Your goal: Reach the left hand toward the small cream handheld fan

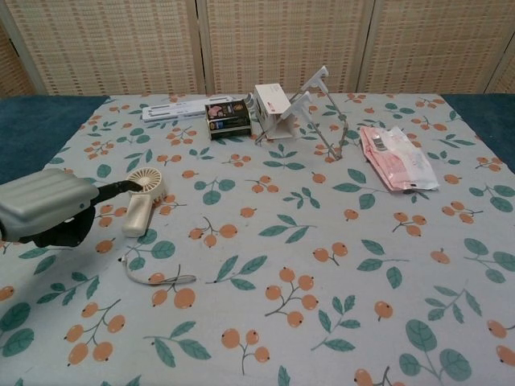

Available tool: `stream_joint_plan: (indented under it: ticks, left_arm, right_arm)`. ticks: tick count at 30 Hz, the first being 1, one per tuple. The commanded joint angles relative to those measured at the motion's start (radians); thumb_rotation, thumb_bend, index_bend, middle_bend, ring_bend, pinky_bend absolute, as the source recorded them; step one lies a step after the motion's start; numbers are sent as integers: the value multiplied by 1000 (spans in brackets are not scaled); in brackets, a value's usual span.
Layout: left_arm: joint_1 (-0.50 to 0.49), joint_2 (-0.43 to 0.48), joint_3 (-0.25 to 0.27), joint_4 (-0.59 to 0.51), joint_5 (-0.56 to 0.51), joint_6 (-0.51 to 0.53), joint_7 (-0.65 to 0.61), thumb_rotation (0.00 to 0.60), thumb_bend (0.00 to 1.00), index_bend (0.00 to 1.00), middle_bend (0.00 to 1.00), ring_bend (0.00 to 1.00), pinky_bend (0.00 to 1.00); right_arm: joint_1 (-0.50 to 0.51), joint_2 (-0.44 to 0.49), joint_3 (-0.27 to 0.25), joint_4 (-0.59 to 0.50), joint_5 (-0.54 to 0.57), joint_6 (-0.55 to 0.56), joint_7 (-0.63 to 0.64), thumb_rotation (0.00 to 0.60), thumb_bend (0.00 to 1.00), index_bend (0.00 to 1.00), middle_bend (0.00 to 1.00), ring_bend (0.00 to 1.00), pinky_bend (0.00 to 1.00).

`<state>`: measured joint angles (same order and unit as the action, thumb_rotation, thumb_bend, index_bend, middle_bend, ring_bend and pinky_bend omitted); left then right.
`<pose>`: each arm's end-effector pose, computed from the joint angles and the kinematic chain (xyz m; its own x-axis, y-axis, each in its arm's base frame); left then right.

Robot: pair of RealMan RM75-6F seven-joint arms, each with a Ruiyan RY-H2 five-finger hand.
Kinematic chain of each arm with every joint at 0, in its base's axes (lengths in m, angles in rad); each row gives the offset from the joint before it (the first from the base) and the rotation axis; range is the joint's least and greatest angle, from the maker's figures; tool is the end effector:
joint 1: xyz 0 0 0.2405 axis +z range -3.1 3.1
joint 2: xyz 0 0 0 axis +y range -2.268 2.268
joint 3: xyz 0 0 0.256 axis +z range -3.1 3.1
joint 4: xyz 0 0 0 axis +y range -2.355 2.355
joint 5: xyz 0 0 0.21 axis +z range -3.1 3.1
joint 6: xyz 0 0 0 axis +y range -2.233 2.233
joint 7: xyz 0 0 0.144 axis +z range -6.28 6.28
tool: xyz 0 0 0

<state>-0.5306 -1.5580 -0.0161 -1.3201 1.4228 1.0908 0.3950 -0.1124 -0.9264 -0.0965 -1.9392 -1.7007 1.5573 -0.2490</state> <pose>-0.2325 0.2878 -0.0162 0.6848 0.1394 0.7153 0.6899 -0.4402 -0.5747 -0.2645 -0.0946 0.1750 0.4874 -0.1323 0.8631 -0.8719 -0.0194 0.4893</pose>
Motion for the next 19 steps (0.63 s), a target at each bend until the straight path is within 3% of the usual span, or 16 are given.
stream_joint_plan:
  ticks: [1,4,5,7,9,10,11,12,14,19]
  left_arm:
    - [34,35,5,-60,128,160,-118,600,823,0,1000,994,1000]
    - [61,70,23,-103,180,234,-170,600,760,0,971,940,1000]
    - [86,99,42,-140,196,267,-190,600,722,0,916,894,1000]
    - [136,174,106,-225,213,296,-236,600,633,0,697,712,921]
    - [197,274,195,-309,245,334,-296,600,518,0,255,276,538]
    - [228,309,231,-323,269,368,-318,600,483,0,91,101,327]
    - [264,330,259,-317,303,423,-342,600,468,0,30,32,230]
    - [318,342,291,-276,345,506,-373,600,457,0,0,0,141]
    - [384,347,325,-207,378,584,-397,600,444,0,0,0,79]
    - [417,398,334,-200,395,618,-450,600,412,0,0,0,41]
  right_arm:
    - [-3,5,-6,-3,-10,4,5,600,116,0,0,0,0]
    - [-6,10,-11,-5,-23,9,9,600,116,0,0,0,0]
    - [-8,12,-13,-7,-29,12,12,600,116,0,0,0,0]
    - [-10,18,-15,-7,-37,17,17,600,116,0,0,0,0]
    - [-13,23,-16,-7,-41,24,23,600,116,0,0,0,0]
    - [-14,25,-17,-7,-42,25,24,600,116,0,0,0,0]
    - [-16,28,-18,-7,-42,26,25,600,116,0,0,0,0]
    - [-17,30,-18,-8,-41,27,26,600,116,0,0,0,0]
    - [-17,33,-18,-11,-34,21,24,600,116,0,0,0,0]
    - [-9,32,-22,-20,-29,-3,24,600,116,0,0,0,0]
